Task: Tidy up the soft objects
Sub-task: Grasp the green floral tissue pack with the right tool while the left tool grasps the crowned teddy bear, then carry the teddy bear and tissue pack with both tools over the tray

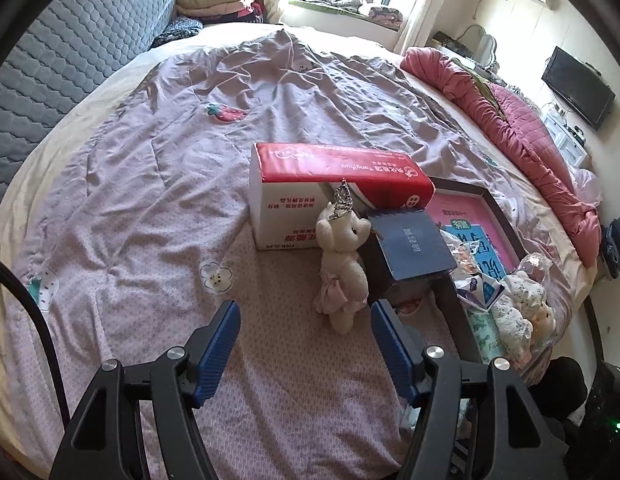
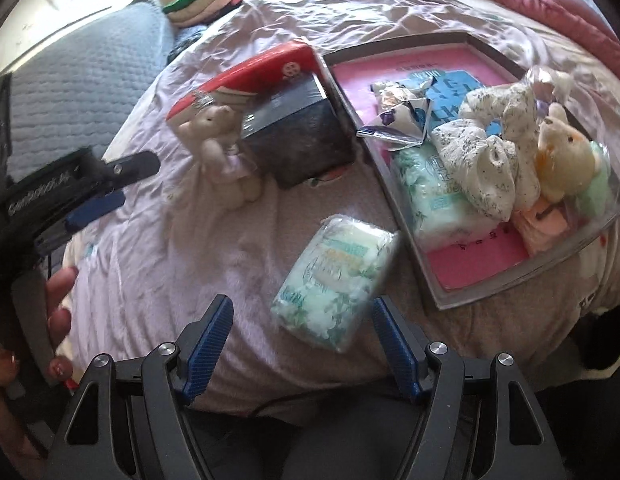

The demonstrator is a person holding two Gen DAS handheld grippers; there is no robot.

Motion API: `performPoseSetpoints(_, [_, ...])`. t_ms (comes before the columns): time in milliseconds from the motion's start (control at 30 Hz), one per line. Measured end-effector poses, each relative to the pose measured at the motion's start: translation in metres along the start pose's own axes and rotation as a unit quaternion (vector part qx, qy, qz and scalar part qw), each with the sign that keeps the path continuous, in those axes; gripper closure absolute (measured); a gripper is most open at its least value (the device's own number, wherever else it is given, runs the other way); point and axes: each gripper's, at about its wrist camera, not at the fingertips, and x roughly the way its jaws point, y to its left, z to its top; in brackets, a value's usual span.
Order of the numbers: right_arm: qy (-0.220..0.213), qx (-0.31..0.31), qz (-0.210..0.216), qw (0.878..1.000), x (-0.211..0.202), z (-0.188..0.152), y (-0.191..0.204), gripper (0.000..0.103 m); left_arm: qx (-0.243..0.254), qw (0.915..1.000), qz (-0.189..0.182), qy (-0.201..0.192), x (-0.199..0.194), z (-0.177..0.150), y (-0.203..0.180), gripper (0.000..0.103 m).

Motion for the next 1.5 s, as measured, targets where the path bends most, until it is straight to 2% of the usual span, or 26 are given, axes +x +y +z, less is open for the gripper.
performPoseSetpoints(200, [-0.012,0.006,-0.035,0.999,0.026,0.006,0.011,0.029,-0.004,1.0000,-0.004,0.007,0.013,0.004,0.003,0.036])
performPoseSetpoints(367, [-0.031,-0.027,-0.077,0.996,0.041,0.016,0.023,0.029,-0.010,0.9998,-0.011,0.011,0.025,0.010,0.004,0.036])
performPoseSetpoints(467, [-0.033,-0.060,-0.084,0.994,0.050,0.019,0.028,0.027,-0.016,0.9994,-0.025,0.017,0.035,0.012,0.003,0.036])
performPoseSetpoints(667, [-0.030,-0.109,-0.069,0.991,0.059,0.023,0.032,0.030,-0.028,0.9983,-0.039,0.034,0.057,0.015,0.002,0.036])
performPoseSetpoints(700, [-0.026,-0.113,-0.065,0.991,0.059,0.024,0.032,0.032,-0.030,0.9981,-0.040,0.036,0.060,0.016,0.002,0.036])
performPoseSetpoints(800, [-0.020,-0.142,-0.051,0.988,0.058,0.027,0.032,0.051,-0.038,0.9974,-0.044,0.043,0.071,0.017,0.004,0.036])
performPoseSetpoints(900, [-0.007,-0.159,-0.036,0.987,0.062,0.028,0.033,0.053,-0.038,0.9976,-0.034,0.047,0.079,0.020,0.004,0.036])
performPoseSetpoints(1000, [0.003,-0.153,-0.015,0.988,0.065,0.030,0.029,0.054,-0.044,0.9966,-0.048,0.050,0.087,0.022,0.005,0.037])
performPoseSetpoints(1067, [0.002,-0.147,-0.001,0.989,0.064,0.031,0.026,0.054,-0.053,0.9949,-0.065,0.056,0.093,0.022,0.006,0.052])
performPoseSetpoints(1200, [0.001,-0.144,0.012,0.989,0.063,0.031,0.024,0.055,-0.053,0.9937,-0.080,0.059,0.103,0.021,0.006,0.072])
performPoseSetpoints(1400, [-0.014,-0.133,0.038,0.990,0.053,0.030,0.019,0.055,-0.051,0.9934,-0.093,0.045,0.094,0.018,0.007,0.075])
performPoseSetpoints(1500, [-0.026,-0.124,0.052,0.991,0.045,0.031,0.015,0.055,-0.048,0.9953,-0.081,0.025,0.075,0.017,0.013,0.075])
